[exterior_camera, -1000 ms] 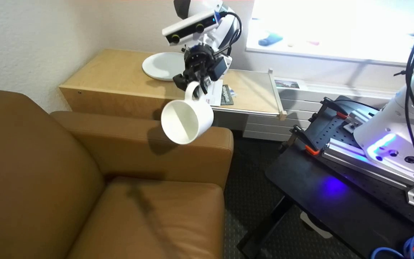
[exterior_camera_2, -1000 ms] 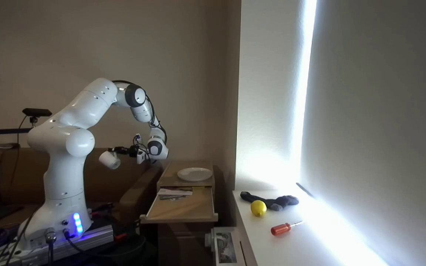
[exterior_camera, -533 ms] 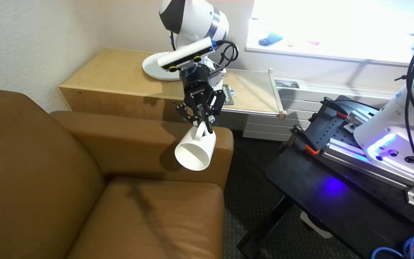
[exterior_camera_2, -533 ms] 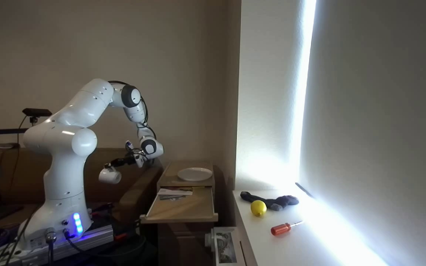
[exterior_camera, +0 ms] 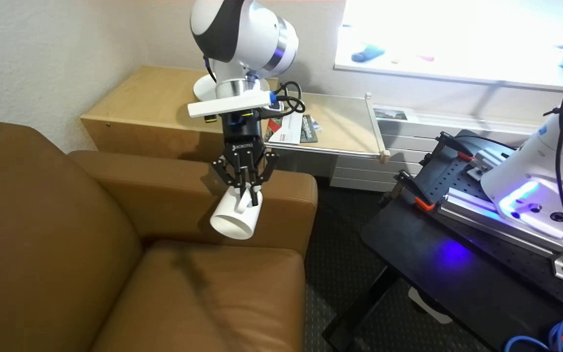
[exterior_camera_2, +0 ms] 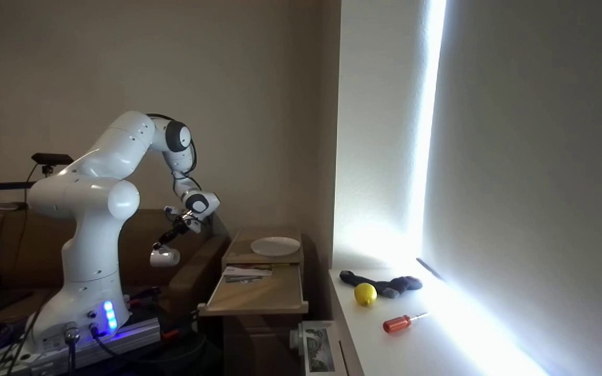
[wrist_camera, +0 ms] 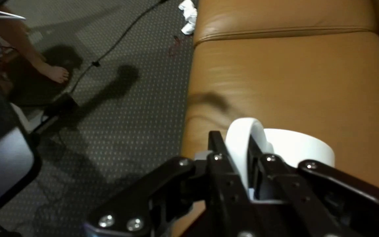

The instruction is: Remove the white mug from the nightstand shelf and place it on the sofa

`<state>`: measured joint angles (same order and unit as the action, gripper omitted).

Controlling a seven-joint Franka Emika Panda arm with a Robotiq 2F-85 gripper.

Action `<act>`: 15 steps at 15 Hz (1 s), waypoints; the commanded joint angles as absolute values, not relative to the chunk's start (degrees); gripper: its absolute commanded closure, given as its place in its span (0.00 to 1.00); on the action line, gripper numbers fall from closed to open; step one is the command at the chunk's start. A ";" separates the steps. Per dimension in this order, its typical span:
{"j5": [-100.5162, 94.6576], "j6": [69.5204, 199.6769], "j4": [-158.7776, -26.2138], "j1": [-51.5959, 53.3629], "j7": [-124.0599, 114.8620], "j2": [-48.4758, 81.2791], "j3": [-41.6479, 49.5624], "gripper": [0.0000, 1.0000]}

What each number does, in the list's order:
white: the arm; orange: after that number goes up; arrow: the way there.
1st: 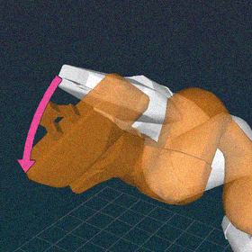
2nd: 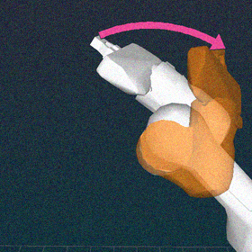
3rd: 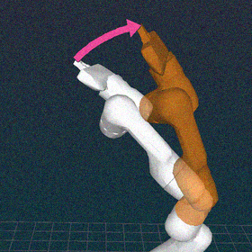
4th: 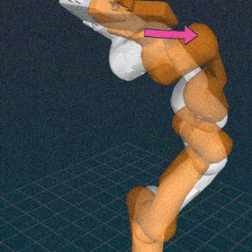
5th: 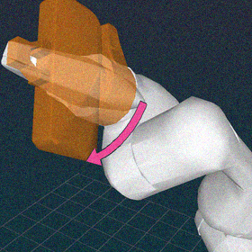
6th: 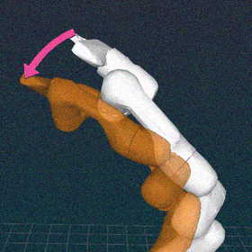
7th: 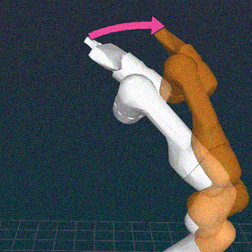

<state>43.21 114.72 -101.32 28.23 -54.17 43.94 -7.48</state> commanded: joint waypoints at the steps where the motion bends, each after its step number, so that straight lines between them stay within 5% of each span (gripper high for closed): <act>1: 42.22 123.93 -97.70 29.00 -54.67 43.02 -9.97 0.96; 8: 36.47 138.20 -96.00 27.86 -53.32 45.72 -10.17 0.96; 15: 37.45 131.57 -95.82 25.01 -59.05 47.06 -12.78 0.96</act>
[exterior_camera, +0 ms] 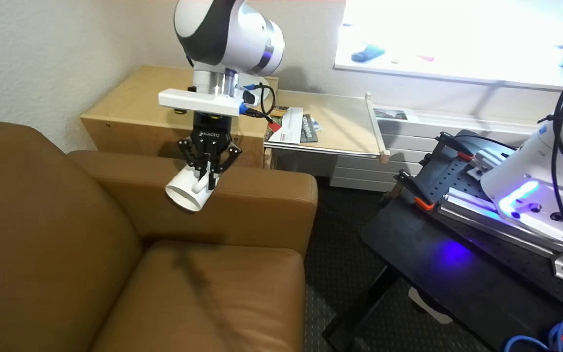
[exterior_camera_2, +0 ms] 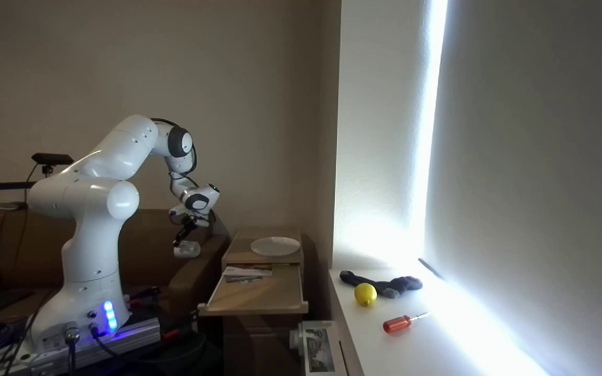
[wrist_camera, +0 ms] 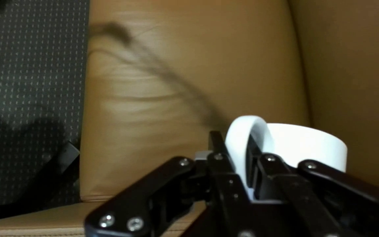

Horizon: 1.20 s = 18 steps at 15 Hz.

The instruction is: Remove the white mug from the nightstand shelf and place it on the sofa

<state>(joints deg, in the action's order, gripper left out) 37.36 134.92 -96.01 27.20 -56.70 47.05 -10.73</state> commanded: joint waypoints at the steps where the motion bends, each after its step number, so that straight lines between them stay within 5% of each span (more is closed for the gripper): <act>1: 38.40 130.60 -96.62 24.85 -60.56 46.99 -13.55 0.96; 12: 46.39 119.82 -96.45 23.63 -66.54 48.54 -15.25 0.96; 13: 46.80 119.76 -96.39 23.50 -66.77 49.02 -15.22 0.58; 18: 50.43 119.85 -96.14 22.56 -65.37 49.98 -15.99 0.29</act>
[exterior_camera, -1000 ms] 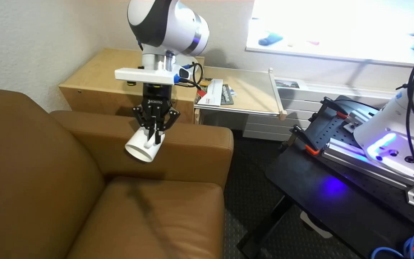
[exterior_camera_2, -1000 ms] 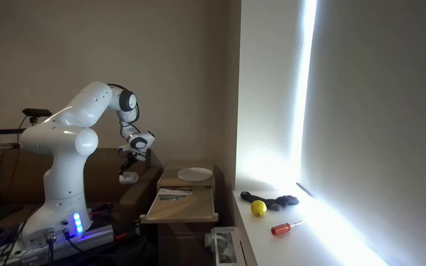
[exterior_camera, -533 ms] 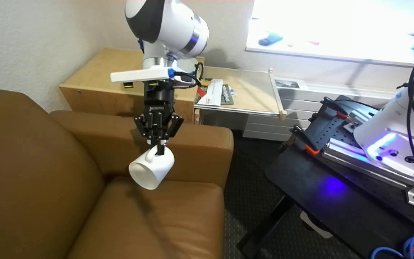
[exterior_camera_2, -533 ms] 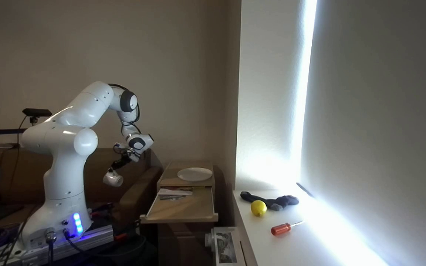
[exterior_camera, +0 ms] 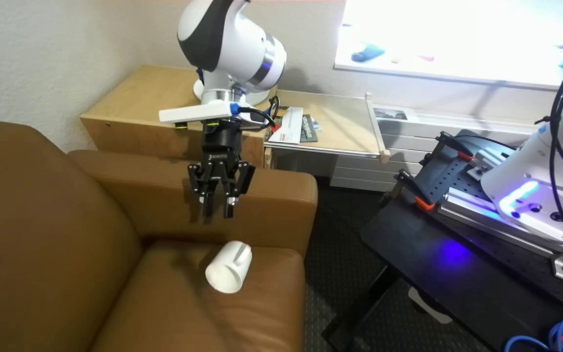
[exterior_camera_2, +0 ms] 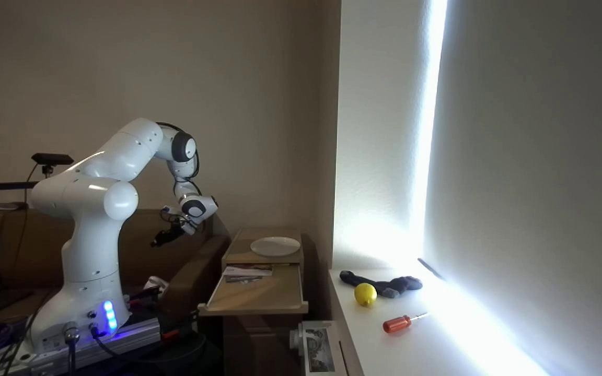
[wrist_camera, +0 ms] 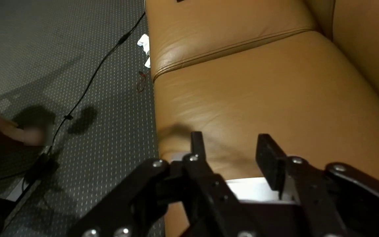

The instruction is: Remove the white mug from the nightstand shelf and place it on the sofa

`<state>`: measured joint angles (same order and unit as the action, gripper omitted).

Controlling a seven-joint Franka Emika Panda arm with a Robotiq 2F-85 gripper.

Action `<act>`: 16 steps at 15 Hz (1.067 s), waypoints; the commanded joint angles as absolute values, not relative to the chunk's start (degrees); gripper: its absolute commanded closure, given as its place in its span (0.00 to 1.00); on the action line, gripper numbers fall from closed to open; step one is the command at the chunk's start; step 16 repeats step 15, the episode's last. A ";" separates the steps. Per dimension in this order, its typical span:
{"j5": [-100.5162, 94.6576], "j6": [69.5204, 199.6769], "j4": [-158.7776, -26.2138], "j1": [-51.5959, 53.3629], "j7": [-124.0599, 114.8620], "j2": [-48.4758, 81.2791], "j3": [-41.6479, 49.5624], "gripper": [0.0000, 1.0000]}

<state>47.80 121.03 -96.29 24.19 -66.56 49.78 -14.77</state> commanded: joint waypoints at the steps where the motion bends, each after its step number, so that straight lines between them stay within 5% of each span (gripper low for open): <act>1: 51.51 119.55 -96.03 22.35 -65.43 49.85 -16.11 0.23; 5: 55.85 117.17 -96.39 20.74 -65.04 48.59 -16.41 0.00; 16: 58.58 113.74 -95.13 20.67 -66.42 48.68 -14.66 0.00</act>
